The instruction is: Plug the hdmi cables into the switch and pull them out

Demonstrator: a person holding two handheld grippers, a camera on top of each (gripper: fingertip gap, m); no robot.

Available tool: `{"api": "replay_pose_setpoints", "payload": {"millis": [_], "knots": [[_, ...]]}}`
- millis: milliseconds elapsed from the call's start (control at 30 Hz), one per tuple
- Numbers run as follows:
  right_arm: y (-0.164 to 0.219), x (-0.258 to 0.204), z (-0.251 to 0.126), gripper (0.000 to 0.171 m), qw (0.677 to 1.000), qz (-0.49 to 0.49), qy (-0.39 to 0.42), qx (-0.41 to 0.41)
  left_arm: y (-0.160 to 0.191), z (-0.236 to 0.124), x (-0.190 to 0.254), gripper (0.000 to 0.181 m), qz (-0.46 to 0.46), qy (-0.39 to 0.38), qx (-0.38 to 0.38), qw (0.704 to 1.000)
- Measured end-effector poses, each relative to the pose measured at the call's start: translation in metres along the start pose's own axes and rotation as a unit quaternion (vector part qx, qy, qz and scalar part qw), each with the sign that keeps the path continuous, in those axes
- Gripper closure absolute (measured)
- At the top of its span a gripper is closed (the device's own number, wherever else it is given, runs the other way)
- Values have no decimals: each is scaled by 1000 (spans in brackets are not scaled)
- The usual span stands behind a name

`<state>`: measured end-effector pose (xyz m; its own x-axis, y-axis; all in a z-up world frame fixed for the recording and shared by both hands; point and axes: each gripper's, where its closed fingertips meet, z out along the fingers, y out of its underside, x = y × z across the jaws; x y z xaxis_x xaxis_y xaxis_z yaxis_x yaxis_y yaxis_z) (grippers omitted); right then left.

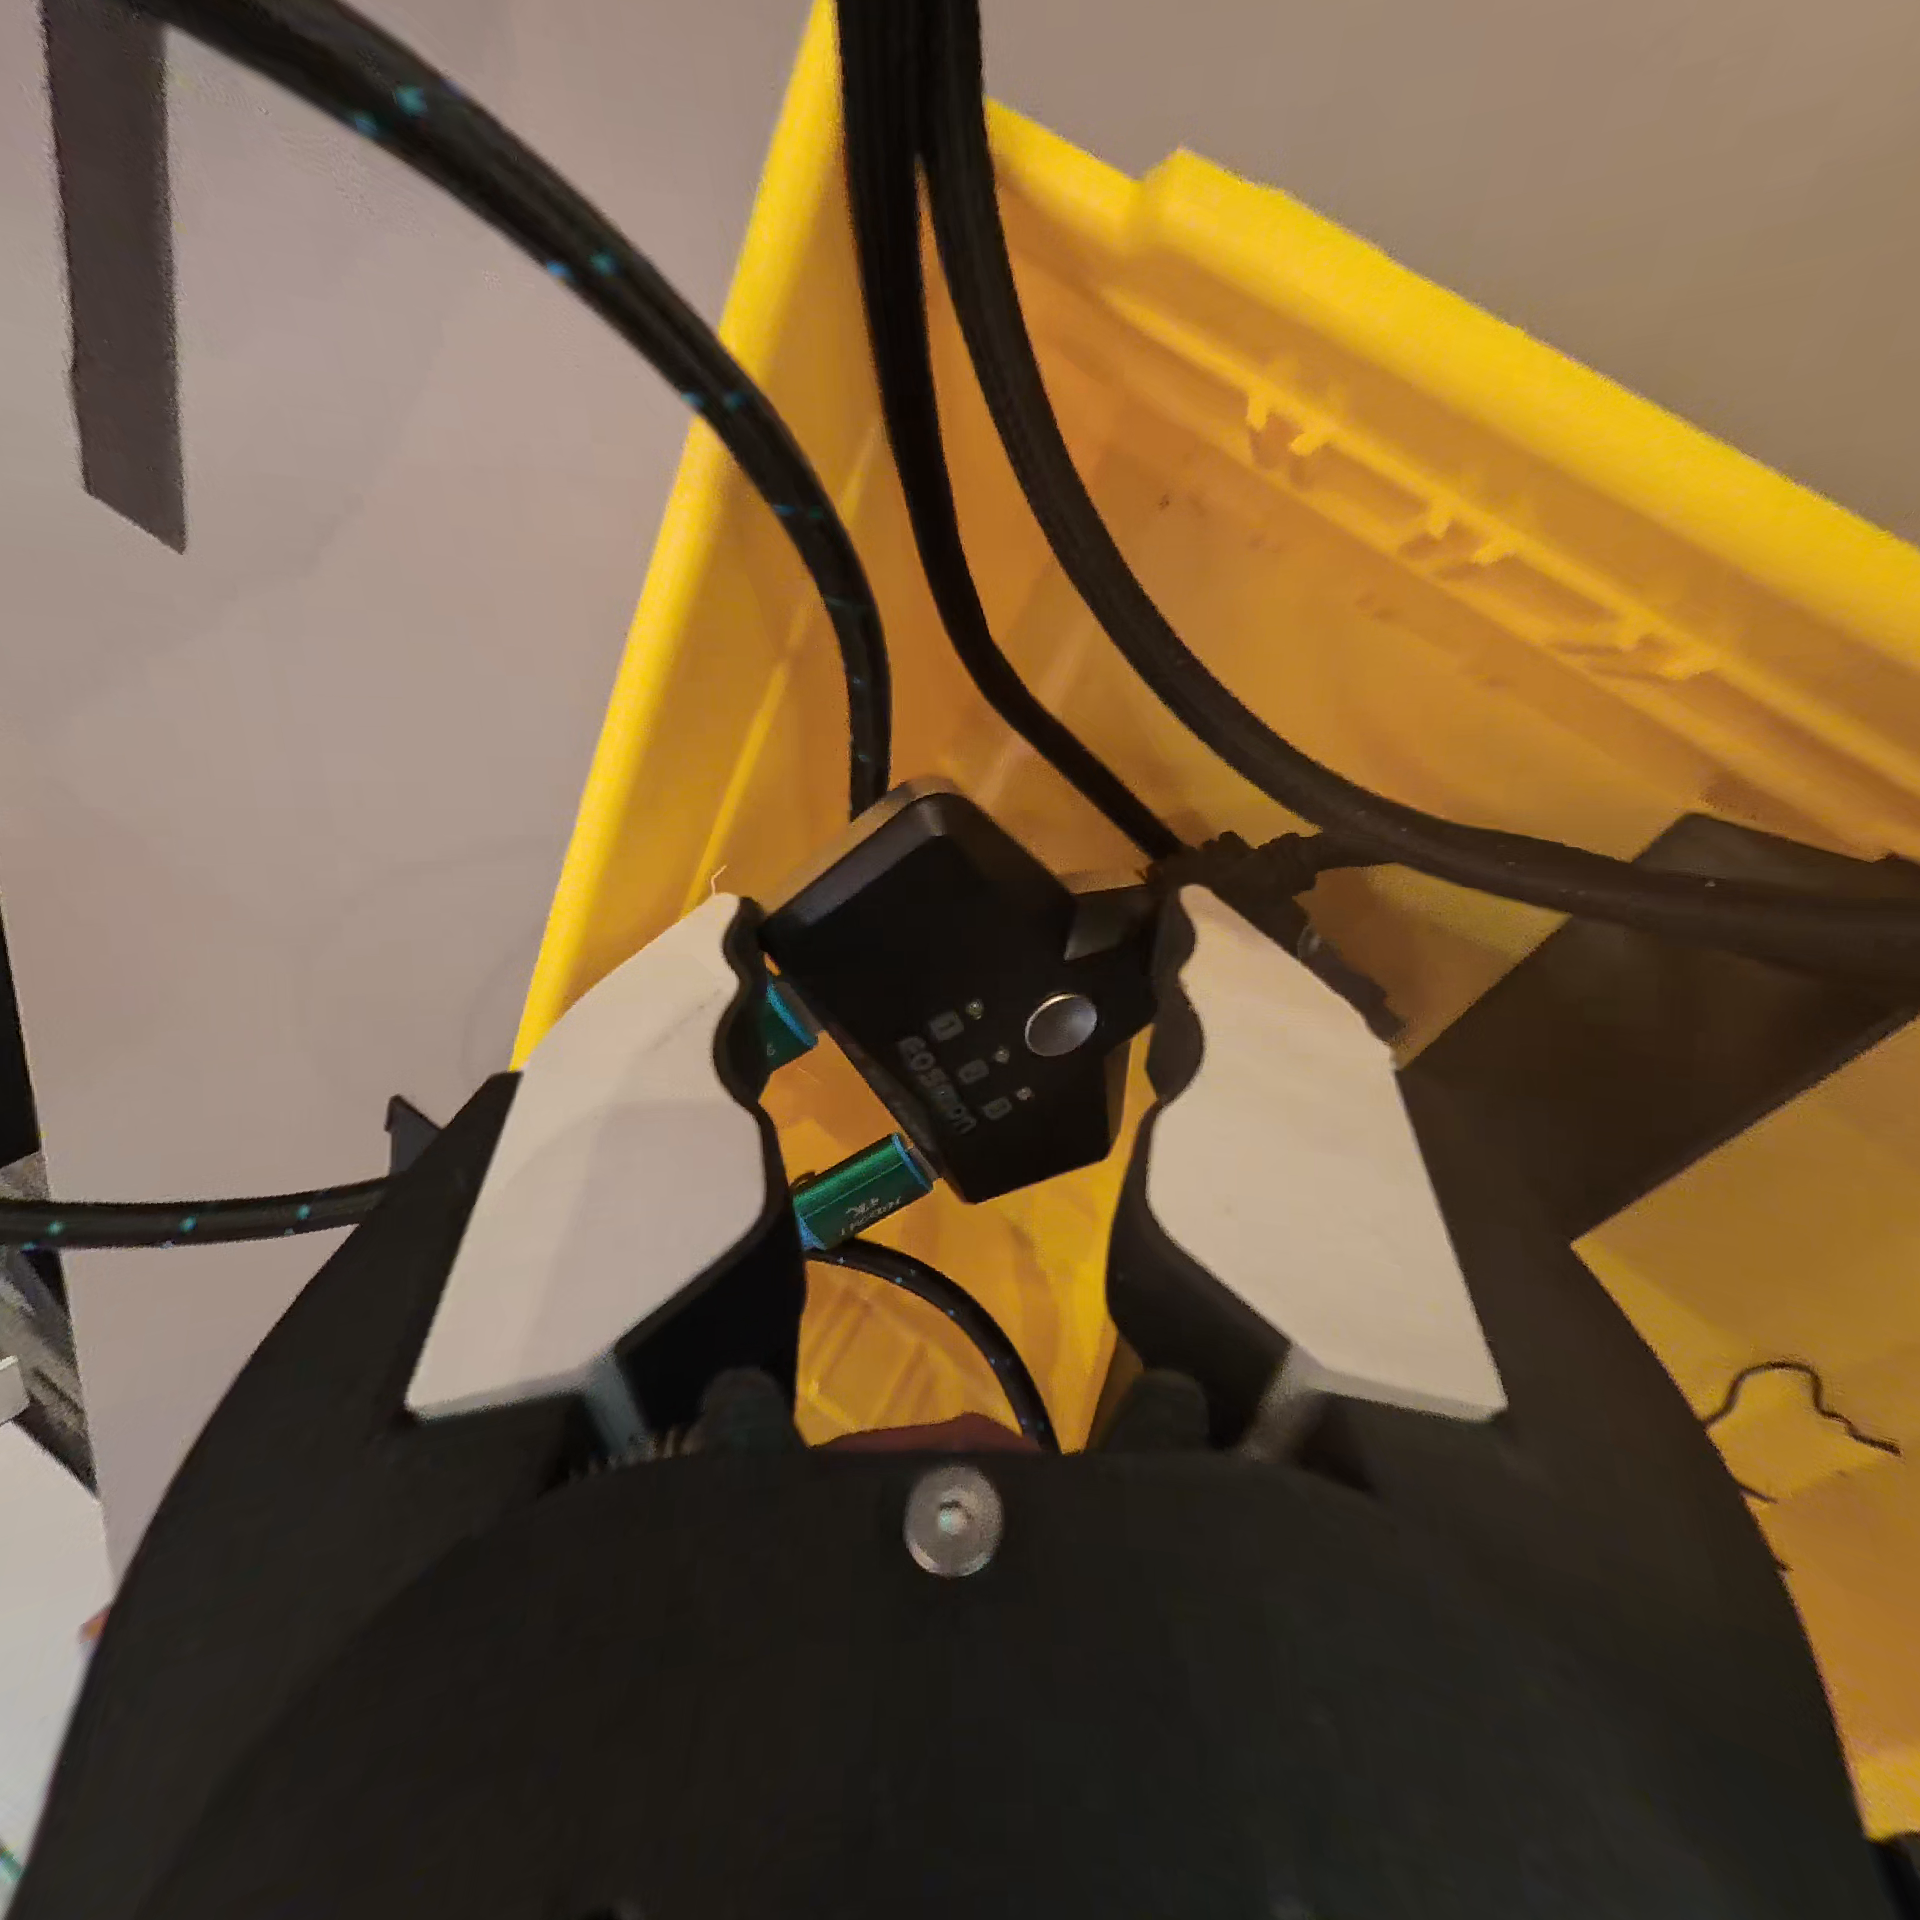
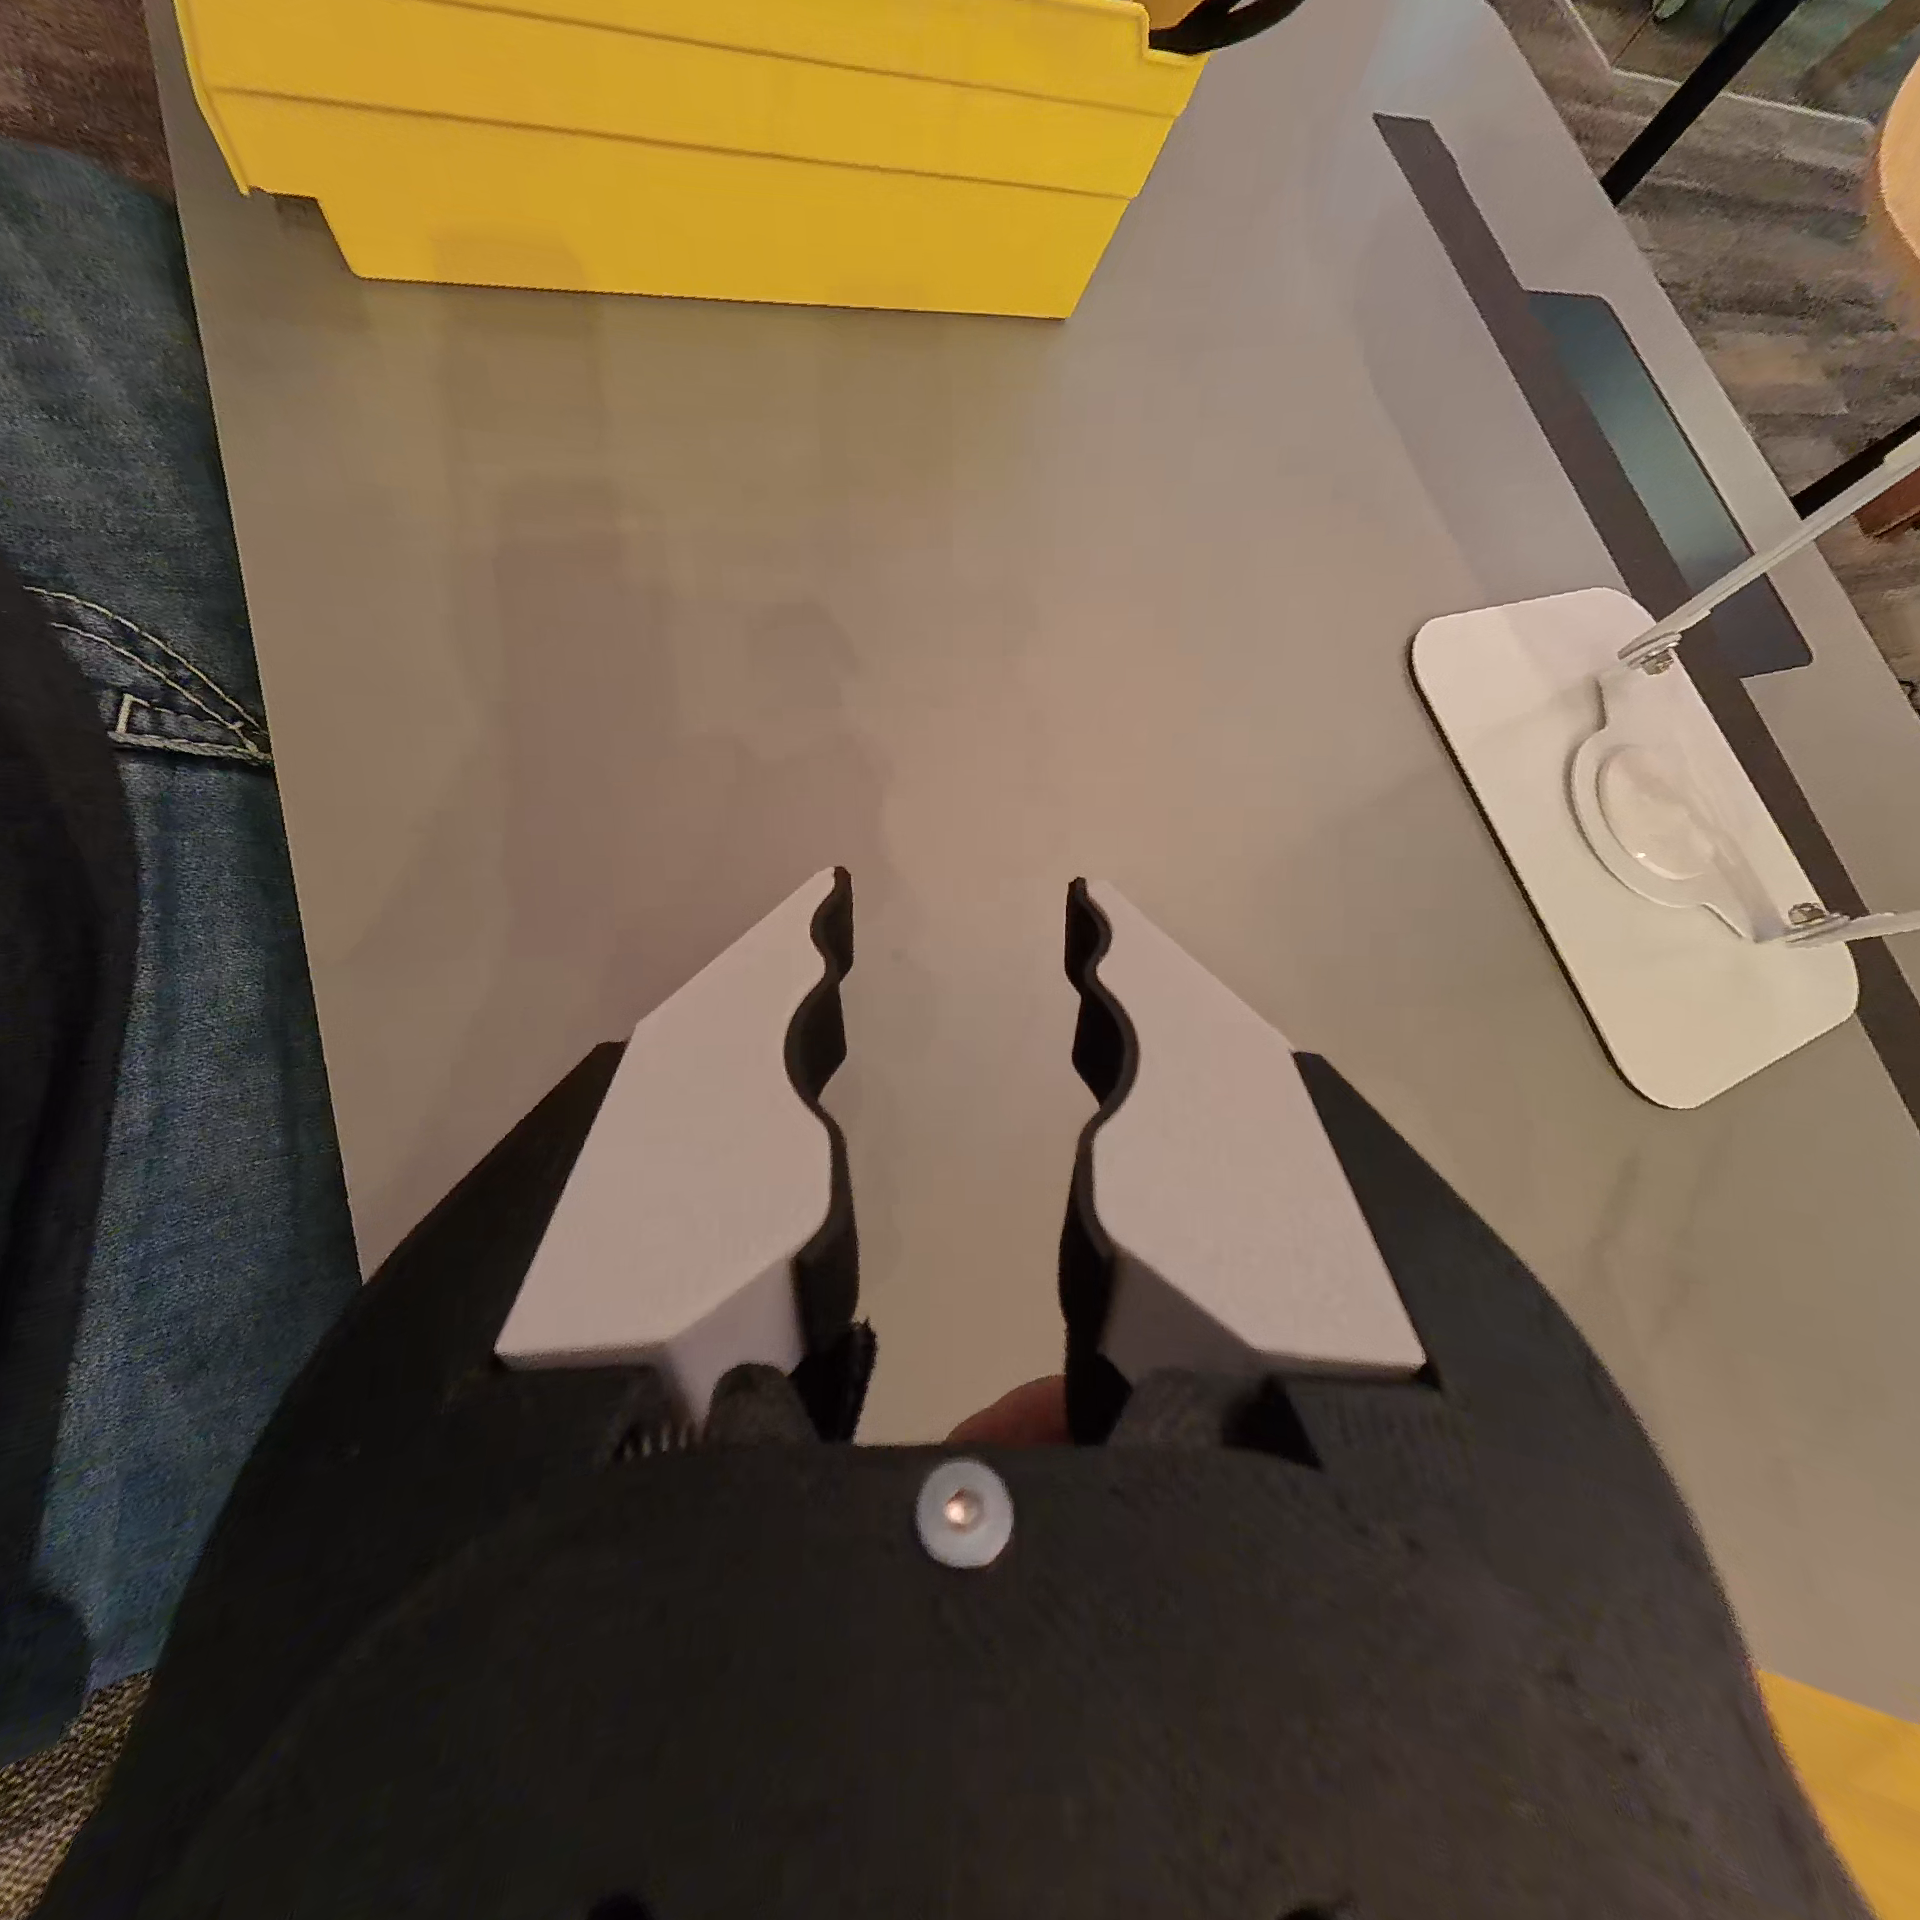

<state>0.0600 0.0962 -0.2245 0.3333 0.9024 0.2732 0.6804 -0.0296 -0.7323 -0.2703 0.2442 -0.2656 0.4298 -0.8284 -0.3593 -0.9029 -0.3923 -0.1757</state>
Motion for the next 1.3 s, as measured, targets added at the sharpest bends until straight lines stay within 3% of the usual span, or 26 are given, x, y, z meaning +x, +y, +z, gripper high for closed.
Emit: {"api": "replay_pose_setpoints", "payload": {"millis": [333,367,633,1133,1300], "knots": [[5,-1,5,133,1000,7,-3,0,-2,-12,-7,112,10,-50,22,998],[5,-1,6,133,1000,7,-3,0,-4,-16,-10,131,9,-63,32,997],[5,-4,10,133,1000,7,-7,3,-9,-34,-15,135,23,-102,47,993],[2,-8,15,133,1000,13,-14,18,-16,-96,-25,142,25,-206,108,972],[0,-9,17,133,999,17,-17,24,-16,-116,-27,156,22,-228,126,965]]}}
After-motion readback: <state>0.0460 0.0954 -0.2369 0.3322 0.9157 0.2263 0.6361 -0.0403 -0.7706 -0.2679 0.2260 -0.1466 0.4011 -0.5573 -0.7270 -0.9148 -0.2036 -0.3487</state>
